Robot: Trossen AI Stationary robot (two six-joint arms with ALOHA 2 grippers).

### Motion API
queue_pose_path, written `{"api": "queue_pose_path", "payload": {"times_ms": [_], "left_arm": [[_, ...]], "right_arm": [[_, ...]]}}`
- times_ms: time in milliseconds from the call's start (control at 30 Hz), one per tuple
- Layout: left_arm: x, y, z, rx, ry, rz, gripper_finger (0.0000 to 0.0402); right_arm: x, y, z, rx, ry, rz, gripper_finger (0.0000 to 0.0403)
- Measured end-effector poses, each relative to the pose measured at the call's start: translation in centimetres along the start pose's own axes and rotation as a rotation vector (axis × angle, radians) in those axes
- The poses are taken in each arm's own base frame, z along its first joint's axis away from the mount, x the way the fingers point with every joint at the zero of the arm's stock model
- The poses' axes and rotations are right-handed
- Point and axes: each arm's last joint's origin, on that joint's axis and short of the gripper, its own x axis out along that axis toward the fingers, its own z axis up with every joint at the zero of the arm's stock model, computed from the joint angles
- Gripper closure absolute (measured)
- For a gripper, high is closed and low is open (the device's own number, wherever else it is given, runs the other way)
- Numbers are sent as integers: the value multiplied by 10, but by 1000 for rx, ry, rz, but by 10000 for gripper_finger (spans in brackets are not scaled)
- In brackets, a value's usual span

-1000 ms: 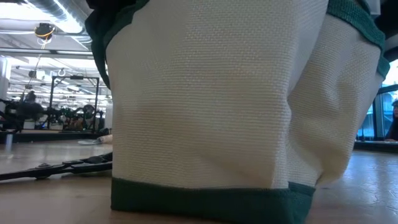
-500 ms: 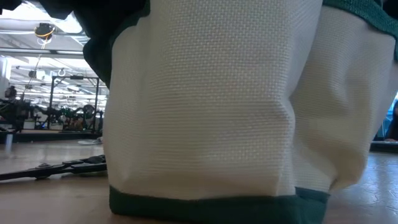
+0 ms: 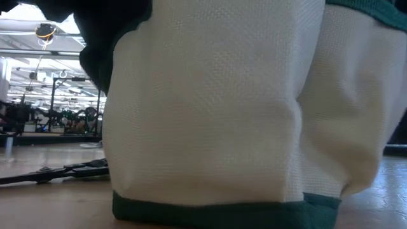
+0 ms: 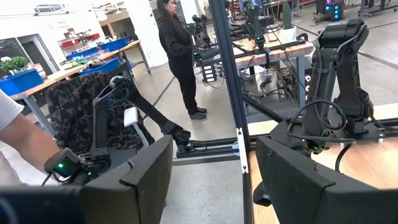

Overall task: Pick & Place Garden tools in Gardening bag
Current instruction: Put the top green fruit pruner into the gardening bag

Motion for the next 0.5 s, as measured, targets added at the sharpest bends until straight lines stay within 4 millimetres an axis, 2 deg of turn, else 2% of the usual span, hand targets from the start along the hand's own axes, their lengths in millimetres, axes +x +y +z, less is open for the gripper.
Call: {"api": "queue_pose_path", "payload": {"times_ms": [100,200,300,500], "left_arm": [[0,0,0,-18,0,0,266],[-1,-3,4,-30,-11,-9,244],[-4,-7,13,-35,-31,-20,236],[-14,-19,42,-3,-113,-31,232]], "right_arm": [[0,0,0,0,0,0,171],[0,0,0,0,0,0,171],[0,0,0,0,0,0,171],[0,0,0,0,0,0,171]]}}
